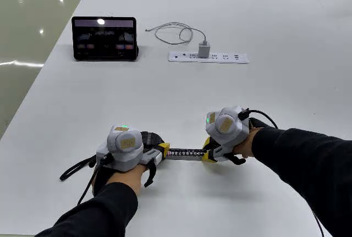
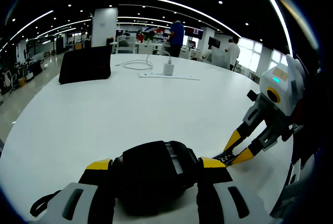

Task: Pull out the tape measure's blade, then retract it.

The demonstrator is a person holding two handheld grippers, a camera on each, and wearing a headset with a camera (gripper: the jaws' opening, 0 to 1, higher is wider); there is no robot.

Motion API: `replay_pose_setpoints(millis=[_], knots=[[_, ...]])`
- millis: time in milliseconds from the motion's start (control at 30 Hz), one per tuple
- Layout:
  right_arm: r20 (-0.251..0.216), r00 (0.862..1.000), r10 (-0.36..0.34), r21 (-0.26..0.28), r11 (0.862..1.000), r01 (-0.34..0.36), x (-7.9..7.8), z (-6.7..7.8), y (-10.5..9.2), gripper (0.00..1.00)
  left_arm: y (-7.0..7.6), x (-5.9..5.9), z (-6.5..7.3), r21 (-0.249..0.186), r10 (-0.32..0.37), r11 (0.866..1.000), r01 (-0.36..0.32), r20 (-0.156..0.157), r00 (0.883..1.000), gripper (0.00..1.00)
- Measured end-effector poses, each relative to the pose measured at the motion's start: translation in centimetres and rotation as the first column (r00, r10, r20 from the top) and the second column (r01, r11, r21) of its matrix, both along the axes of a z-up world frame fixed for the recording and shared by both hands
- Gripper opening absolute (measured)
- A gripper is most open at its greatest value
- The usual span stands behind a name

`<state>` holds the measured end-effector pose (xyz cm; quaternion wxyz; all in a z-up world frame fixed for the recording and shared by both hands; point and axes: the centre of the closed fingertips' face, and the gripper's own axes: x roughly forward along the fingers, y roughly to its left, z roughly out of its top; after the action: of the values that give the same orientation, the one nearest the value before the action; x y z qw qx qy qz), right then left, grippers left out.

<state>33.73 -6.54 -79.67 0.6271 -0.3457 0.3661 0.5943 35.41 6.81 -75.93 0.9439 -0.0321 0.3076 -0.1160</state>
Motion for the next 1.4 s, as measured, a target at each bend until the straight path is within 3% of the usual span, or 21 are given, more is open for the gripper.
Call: replay_pose_setpoints(millis=[1400], knots=[[0.007,1.000,0.012,0.035,0.999,-0.013,0.2,0.0,2.7,0.11,0.0,0.1,0.0,0.008,-0.010,1.000,0.010,0.013,1.000,0.60]])
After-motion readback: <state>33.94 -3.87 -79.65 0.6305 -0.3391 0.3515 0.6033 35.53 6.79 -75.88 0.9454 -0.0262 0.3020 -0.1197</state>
